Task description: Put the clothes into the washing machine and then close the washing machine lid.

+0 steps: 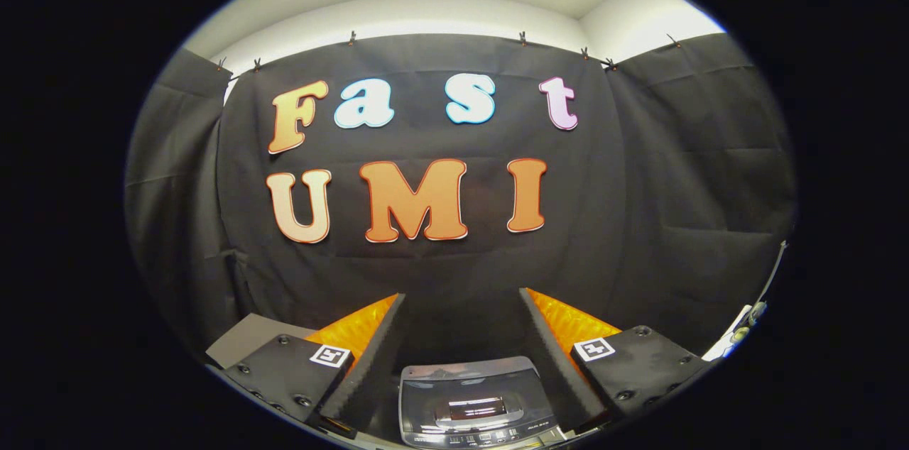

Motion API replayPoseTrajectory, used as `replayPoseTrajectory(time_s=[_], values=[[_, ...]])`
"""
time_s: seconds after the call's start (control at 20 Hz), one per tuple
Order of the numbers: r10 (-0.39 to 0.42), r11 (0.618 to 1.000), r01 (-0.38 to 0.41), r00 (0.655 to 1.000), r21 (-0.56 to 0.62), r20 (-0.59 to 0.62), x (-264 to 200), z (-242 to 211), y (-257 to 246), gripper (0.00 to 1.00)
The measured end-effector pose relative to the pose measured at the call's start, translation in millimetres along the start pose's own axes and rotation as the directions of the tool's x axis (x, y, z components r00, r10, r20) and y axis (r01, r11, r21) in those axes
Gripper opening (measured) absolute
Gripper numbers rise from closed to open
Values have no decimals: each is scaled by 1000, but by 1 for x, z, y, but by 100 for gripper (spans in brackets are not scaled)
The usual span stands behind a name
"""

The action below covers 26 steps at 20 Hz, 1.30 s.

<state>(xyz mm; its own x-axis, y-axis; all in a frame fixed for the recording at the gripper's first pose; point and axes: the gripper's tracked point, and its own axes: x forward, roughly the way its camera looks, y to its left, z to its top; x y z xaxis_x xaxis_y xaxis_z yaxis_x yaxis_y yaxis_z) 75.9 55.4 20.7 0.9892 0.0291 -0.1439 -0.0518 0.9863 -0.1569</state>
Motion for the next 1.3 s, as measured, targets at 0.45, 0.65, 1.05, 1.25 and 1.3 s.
replayPoseTrajectory(time_s=[0.45, 0.65, 1.05, 1.25, 1.3], values=[[-30, 999, 30, 999, -12, 32, -15, 14, -15, 99], [-33, 999, 33, 999, -11, 40, -14, 20, -18, 99], [-20, 1000, 20, 999, -4, 33, -13, 18, -19, 99], [-28, 1000, 28, 999, 5, 31, -14, 19, -26, 99], [-30, 1000, 30, 999, 8, 31, -16, 19, -28, 99]])
